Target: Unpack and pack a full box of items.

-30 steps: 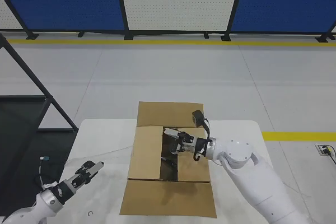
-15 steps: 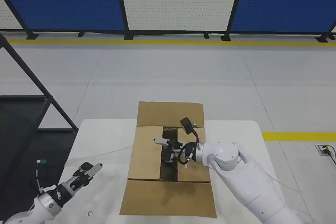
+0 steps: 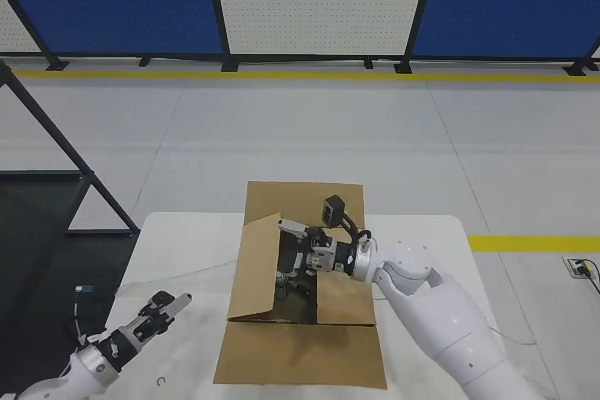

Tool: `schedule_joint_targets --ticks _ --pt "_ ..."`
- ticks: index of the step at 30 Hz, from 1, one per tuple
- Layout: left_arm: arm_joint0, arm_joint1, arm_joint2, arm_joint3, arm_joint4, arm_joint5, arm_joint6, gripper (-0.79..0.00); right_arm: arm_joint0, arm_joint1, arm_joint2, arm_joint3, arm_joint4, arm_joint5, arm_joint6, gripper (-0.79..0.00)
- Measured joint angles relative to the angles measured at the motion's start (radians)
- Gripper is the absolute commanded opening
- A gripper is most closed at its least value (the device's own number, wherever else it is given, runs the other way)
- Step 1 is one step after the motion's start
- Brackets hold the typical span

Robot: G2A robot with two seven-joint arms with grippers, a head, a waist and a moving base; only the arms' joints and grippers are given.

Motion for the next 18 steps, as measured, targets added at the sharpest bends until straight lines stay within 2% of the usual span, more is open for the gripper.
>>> schedule_joint_targets --ticks 5,12,18 --pt "0.017 0.002 0.021 -0.055 0.076 -0.022 0.018 0.000 0.027 -0.031 -0.029 0.002 0.046 -0.007 -0.054 0.000" --pt "0.056 0.000 0.079 -0.136 0.267 -0.019 0.108 0.000 0.084 -0.070 -0.073 0.059 0.035 -0.040 -0.073 0.000" --pt "0.054 0.001 0.074 -0.124 0.266 -0.012 0.137 0.000 0.118 -0.054 -0.057 0.150 -0.100 -0.055 -0.042 0.000"
